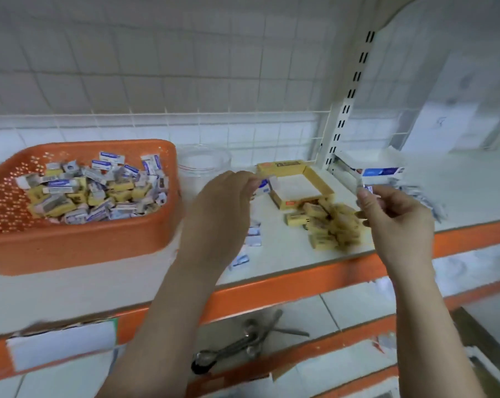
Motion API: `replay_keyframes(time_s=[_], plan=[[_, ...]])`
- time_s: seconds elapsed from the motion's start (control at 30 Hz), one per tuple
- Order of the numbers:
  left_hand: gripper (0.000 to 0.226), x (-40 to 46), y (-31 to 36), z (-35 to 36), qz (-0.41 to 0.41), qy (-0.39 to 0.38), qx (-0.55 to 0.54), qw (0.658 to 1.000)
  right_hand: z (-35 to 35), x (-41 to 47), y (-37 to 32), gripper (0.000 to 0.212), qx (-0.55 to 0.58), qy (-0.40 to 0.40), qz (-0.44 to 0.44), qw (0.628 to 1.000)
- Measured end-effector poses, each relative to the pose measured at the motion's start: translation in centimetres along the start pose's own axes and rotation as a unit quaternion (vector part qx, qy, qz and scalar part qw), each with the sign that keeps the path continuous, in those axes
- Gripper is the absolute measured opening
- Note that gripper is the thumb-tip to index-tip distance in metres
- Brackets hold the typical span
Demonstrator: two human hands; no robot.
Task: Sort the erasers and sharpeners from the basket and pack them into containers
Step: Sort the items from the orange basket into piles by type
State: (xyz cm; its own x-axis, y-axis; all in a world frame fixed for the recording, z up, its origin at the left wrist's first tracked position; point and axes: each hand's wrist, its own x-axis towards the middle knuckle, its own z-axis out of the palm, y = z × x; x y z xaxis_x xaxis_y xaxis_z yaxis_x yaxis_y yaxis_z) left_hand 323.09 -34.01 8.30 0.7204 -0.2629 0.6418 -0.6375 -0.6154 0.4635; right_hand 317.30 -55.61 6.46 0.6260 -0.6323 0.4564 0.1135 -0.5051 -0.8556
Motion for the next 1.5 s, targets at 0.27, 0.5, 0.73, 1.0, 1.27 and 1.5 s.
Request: replay_keyframes(time_s=[0.27,0.5,0.73,1.0,1.27,1.5], plan=[[0.032,0.3,11.3,7.9,-0.061,-0.082,-0.043,0.994,-9.8,11.6,9.0,0.022,-0.179,0.030,0.032,0.983],[0.030,1.0,13.8,11.9,-0.079,-0.116,-0.022,0.990,-11.2,15.7,15.1,0.036,-0.292,-0.053,0.051,0.954],[0.030,2.7,13.4,14.1,-0.052,-0.107,-0.040,0.992,-10.9,15.2,17.0,0.040,-0.226,0.058,0.048,0.971],[0.019,8.8,14.3,21.8,0.004,-0.172,-0.152,0.973,-12.3,9.8,15.9,0.027,-0.126,0.126,0.042,0.983],[0.020,11.1,15.2,27.4,0.032,-0.273,-0.137,0.952,-12.3,6.6,17.9,0.027,-0.135,0.077,0.016,0.988],[0.018,11.6,14.6,24.8,-0.011,-0.238,-0.171,0.956,-13.0,6.9,17.9,0.025,-0.125,0.057,0.018,0.990]])
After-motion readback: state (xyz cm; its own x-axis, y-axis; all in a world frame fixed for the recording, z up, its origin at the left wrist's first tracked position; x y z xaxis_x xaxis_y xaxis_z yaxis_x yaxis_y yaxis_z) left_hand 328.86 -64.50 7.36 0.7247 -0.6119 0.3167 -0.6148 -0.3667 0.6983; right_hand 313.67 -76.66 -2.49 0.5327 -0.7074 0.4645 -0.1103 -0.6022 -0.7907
